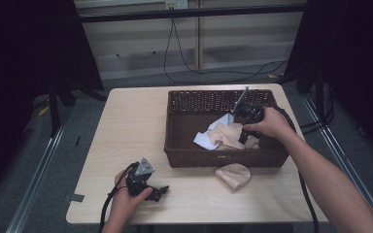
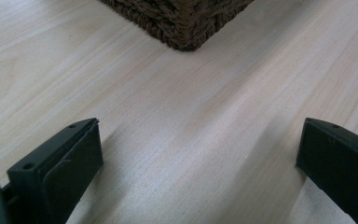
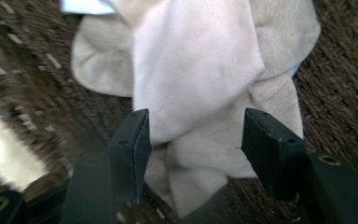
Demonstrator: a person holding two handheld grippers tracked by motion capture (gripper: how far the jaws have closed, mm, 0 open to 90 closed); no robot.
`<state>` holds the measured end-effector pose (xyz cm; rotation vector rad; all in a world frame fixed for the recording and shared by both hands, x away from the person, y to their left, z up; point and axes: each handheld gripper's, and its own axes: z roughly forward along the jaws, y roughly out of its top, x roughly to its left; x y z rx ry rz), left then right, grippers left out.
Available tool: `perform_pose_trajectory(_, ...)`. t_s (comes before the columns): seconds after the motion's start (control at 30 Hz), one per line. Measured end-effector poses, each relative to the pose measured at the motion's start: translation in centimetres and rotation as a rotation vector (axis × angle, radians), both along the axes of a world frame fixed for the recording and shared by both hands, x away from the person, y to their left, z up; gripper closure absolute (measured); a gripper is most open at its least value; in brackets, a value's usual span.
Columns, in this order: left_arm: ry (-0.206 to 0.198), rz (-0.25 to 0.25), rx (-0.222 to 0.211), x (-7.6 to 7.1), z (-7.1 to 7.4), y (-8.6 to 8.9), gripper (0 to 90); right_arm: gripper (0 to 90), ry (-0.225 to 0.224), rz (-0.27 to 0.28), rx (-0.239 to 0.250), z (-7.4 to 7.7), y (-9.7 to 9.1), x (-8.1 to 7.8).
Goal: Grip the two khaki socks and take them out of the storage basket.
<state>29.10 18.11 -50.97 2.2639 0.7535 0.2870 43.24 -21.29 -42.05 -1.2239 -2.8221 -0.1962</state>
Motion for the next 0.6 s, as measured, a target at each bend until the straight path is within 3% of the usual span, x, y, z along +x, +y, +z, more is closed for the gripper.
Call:
perform_pose_trajectory(0.27, 0.0, 0.0, 0.0, 0.0, 0.0, 0.0, 0.0, 43.4, 0.013, -0.017, 0.02, -1.5, 0.4, 0.6)
perform_pose_trajectory(0.3, 0.0, 0.0, 0.0, 0.0, 0.0, 0.0, 0.0, 49.4, 0.021, -0.015, 0.023, -1.9, 0.6, 0.6)
perform_pose_trajectory(0.37, 0.0, 0.0, 0.0, 0.0, 0.0, 0.0, 0.0, 51.8, 0.031, -0.011, 0.032, -2.0, 0.7, 0.7)
perform_pose_trajectory(0.4, 0.0, 0.0, 0.0, 0.0, 0.0, 0.0, 0.0, 57.8, 0.034, -0.016, 0.033, -2.1, 0.8, 0.6)
perform_pose_trajectory(0.47, 0.0, 0.0, 0.0, 0.0, 0.0, 0.0, 0.0, 78.2, 0.047, -0.009, 0.025, -2.0, 0.7, 0.5)
perform_pose_trajectory(0.6, 0.0, 0.0, 0.0, 0.0, 0.0, 0.0, 0.0, 84.4, 0.073, 0.006, 0.03, -1.5, 0.7, 0.3)
